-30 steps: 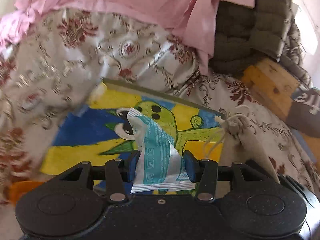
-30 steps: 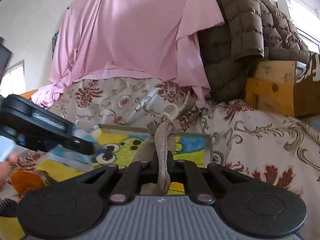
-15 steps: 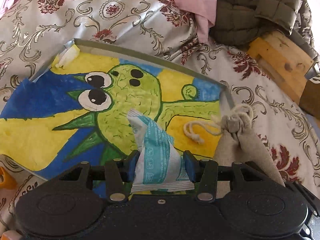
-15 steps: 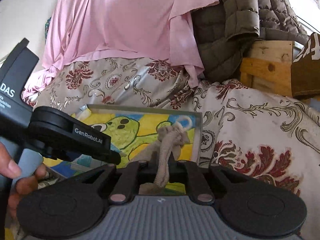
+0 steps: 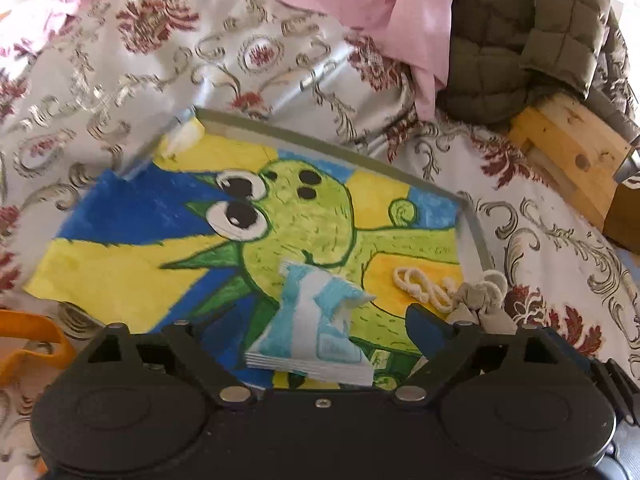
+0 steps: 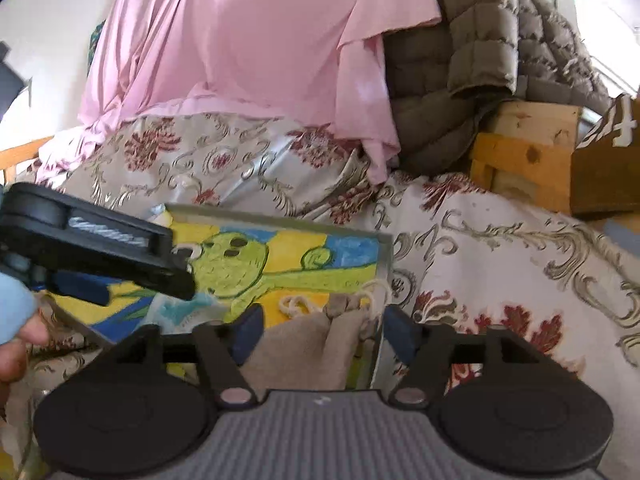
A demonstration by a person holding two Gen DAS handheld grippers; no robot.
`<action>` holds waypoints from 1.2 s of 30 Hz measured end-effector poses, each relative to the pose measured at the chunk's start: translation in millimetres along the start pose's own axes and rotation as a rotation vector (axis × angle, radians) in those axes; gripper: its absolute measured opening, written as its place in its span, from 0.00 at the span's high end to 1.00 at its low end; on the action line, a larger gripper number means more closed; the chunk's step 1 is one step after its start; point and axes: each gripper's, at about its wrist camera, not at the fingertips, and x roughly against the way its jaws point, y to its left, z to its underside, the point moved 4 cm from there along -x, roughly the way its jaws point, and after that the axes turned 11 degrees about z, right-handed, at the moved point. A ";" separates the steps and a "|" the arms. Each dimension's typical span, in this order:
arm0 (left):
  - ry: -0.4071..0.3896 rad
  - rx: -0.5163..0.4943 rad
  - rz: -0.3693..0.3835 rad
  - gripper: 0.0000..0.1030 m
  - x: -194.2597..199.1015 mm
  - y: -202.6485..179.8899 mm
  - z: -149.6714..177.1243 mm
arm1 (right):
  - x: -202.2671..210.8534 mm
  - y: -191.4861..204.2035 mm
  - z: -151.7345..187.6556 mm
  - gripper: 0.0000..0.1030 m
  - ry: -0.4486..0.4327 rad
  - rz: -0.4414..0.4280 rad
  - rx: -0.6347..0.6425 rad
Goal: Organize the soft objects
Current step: 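Lower the packet and pouch onto the painted tray and open both grippers, then move both grippers back over the pile of soft items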
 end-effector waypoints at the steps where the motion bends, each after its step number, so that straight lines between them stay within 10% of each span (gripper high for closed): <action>1: -0.014 -0.010 -0.011 0.06 7.6 -0.2 -0.9 | 4.7 -0.4 -2.2 0.20 -0.017 0.005 -0.007; 9: -0.114 -0.055 -0.022 0.02 83.3 2.0 -8.5 | 63.6 1.1 -24.9 0.00 -0.172 0.015 -0.047; 21: -0.084 -0.220 -0.058 0.01 235.0 -0.7 13.6 | 184.5 20.6 -45.7 0.00 -0.328 -0.039 -0.134; 36: -0.178 -0.233 0.008 0.01 328.4 30.3 94.8 | 281.9 37.6 0.4 0.00 -0.270 -0.028 -0.144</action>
